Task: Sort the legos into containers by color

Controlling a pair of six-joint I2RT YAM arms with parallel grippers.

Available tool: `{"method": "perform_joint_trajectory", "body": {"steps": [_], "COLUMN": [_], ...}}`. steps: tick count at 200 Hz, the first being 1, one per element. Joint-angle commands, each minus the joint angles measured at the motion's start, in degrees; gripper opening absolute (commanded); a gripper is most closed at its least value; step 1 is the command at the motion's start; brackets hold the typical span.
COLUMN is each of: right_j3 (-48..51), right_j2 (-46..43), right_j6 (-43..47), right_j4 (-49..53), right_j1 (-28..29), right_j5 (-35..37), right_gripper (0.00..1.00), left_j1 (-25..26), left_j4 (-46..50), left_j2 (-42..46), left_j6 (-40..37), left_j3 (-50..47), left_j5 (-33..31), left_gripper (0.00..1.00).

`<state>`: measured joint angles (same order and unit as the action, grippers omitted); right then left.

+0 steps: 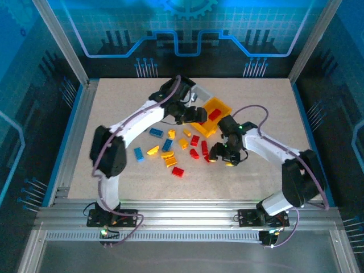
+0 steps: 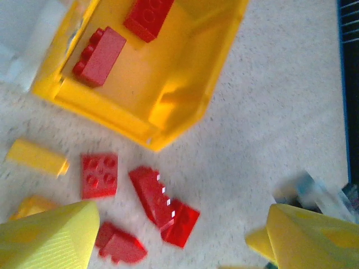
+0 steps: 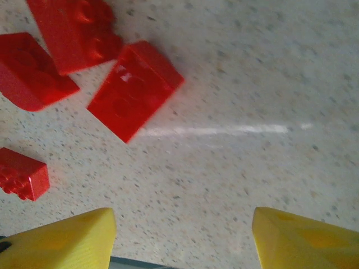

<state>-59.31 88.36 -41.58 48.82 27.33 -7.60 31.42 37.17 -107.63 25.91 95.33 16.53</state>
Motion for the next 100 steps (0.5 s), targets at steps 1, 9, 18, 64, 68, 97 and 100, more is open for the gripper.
{"method": "perform_joint_trajectory", "body": {"steps": [1, 9, 18, 64, 68, 97, 100], "right_j3": [-4.3, -5.7, -7.4, -13.7, -14.2, -16.5, -16.7], "right_j2": [4.4, 6.2, 7.7, 14.8, 15.4, 18.5, 18.7], "right_j6": [2.8, 3.3, 3.8, 4.8, 4.8, 4.3, 4.3], "right_j4": [-0.1, -0.1, -0.1, 1.6, 1.8, 2.8, 2.9], "right_j1": [1.2, 1.2, 1.2, 1.2, 1.2, 1.4, 1.4], "right_j5": [0.4, 0.3, 0.3, 1.7, 1.9, 2.8, 3.0], "right_gripper": [0.68, 0.68, 0.69, 0.74, 0.75, 0.76, 0.76], "left_j1": [-0.7, -1.1, -1.5, -3.0, -3.1, -3.7, -3.8], "left_j4": [-1.5, -1.4, -1.3, 0.1, 0.3, 2.4, 2.7], "left_j2": [10.2, 13.6, 17.1, 31.2, 32.0, 35.8, 36.1], "left_j6": [-2.9, -2.9, -2.7, -0.7, -0.6, -0.7, -0.7], "left_j3": [-10.0, -13.9, -17.8, -31.2, -31.9, -34.6, -34.7], "left_j5": [-2.9, -3.6, -4.4, -7.7, -7.9, -9.5, -9.5], "left_gripper": [0.81, 0.81, 0.81, 0.81, 0.81, 0.81, 0.81]}}
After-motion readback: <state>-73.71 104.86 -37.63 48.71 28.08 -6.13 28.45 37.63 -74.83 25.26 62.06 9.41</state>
